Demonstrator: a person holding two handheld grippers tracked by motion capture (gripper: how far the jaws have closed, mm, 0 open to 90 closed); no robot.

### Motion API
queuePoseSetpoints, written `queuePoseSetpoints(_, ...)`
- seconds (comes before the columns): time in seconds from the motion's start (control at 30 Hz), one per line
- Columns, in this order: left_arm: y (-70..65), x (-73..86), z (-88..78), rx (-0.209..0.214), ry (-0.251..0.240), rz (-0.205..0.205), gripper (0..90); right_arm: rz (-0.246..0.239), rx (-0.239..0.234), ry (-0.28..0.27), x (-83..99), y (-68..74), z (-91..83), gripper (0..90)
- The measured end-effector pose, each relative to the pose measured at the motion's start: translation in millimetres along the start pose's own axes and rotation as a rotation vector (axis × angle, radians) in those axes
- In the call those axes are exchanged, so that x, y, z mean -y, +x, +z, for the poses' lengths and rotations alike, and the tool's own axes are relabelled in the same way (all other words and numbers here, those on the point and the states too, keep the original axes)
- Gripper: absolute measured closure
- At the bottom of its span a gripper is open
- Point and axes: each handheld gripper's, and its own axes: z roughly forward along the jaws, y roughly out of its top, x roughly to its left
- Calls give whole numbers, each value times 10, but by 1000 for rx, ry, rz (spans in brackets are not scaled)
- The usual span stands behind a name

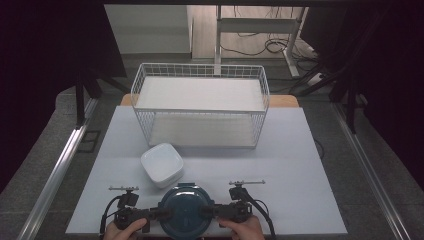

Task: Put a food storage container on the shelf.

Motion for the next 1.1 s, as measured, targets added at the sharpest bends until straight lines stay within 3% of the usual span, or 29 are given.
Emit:
queuePoseSetpoints(0.3, -53, -13, -24, -9, -24, 16, 401, -2, 3, -25, -17, 33, -63, 409)
queuePoseSetpoints(0.73, -128, -56, 39, 7, -18, 35, 422, -67, 34, -62, -72, 73, -207, 427)
queuePoseSetpoints(1.1, -224, -157, 66, 13, -21, 64, 423, -87, 23, -97, -134, 73, -326, 437)
